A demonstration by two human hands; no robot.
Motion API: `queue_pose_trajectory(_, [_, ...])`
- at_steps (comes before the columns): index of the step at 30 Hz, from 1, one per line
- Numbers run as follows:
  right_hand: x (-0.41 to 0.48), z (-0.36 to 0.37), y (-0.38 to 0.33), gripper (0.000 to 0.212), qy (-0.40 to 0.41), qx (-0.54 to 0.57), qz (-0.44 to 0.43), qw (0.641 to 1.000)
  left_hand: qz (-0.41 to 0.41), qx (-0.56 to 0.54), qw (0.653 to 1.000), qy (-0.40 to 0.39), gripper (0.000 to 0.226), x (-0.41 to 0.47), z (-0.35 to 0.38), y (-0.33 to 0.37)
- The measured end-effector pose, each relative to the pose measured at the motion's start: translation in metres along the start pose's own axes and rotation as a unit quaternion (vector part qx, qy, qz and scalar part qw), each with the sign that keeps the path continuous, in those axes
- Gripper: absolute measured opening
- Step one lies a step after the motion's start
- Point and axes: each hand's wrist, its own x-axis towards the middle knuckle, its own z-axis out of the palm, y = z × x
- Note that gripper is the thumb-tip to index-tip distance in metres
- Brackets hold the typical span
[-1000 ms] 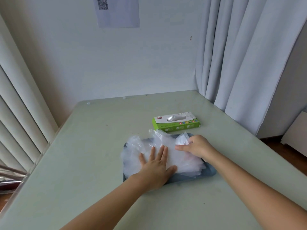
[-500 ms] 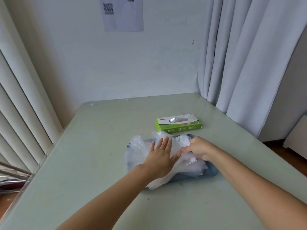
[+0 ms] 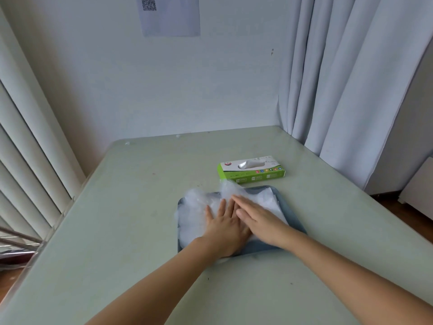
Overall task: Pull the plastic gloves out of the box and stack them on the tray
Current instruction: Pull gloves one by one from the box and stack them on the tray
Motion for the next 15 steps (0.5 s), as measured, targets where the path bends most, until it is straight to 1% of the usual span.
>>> queue_pose_trajectory(2, [0.002,-0.003,0.008,0.054,-0.019,-0.129,0.029,0.991,-0.023,-0.04,0.999,0.013,0.074,-0.002,0.003,-0.005])
queue_pose_trajectory(3, [0.001,-0.004,0.012,0.056,-0.029,-0.175,0.041,0.983,-0.033,-0.049,0.998,0.014,0.077,-0.003,0.005,-0.009])
queue_pose_trajectory(4, [0.0,-0.006,0.015,0.058,-0.039,-0.196,0.052,0.978,-0.043,-0.052,0.998,0.011,0.08,-0.005,0.007,-0.014])
queue_pose_trajectory(7, [-0.006,-0.013,0.02,0.071,-0.065,-0.19,0.073,0.977,-0.065,-0.043,0.997,-0.005,0.089,-0.012,0.007,-0.027])
queue_pose_trajectory(9, [-0.009,-0.019,0.021,0.08,-0.088,-0.197,0.081,0.973,-0.065,-0.026,0.997,-0.029,0.095,-0.018,0.001,-0.033])
queue_pose_trajectory(13, [-0.01,-0.026,0.021,0.085,-0.109,-0.222,0.084,0.965,-0.063,-0.024,0.992,-0.108,0.11,-0.026,-0.018,-0.043])
queue_pose_trajectory(15, [-0.008,-0.028,0.019,0.086,-0.114,-0.231,0.082,0.963,-0.068,-0.029,0.986,-0.149,0.11,-0.025,-0.038,-0.043])
